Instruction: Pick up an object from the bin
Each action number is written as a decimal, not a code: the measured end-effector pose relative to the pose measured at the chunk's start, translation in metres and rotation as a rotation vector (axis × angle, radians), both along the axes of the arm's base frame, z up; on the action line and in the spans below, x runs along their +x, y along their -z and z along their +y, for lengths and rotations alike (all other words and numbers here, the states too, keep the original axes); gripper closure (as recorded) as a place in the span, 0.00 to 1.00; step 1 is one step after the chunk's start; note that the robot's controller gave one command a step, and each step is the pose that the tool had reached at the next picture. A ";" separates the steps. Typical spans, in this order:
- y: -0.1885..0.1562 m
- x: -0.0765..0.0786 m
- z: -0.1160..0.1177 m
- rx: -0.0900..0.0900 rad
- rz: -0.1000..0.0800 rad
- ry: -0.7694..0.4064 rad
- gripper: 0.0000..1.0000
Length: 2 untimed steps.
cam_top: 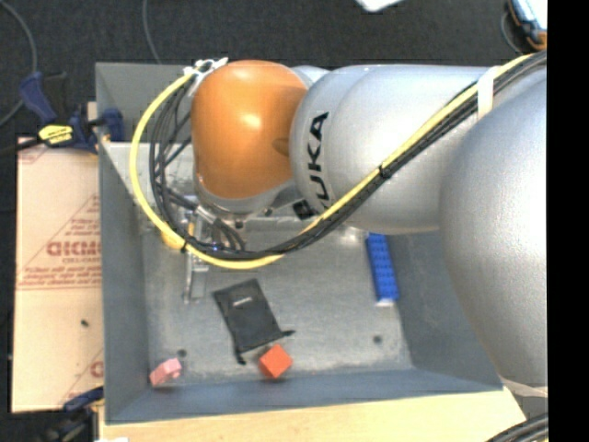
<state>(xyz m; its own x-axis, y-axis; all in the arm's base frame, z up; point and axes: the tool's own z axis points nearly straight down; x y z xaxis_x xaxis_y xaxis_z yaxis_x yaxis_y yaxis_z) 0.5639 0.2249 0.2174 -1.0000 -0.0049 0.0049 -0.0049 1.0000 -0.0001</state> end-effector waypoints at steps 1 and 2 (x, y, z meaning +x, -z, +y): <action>-0.005 0.002 -0.001 0.002 -0.008 0.006 0.00; 0.078 0.010 -0.059 0.001 -0.007 -0.289 0.00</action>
Offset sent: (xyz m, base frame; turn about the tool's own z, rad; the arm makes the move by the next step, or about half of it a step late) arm 0.0158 -0.1066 -0.1474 -0.5248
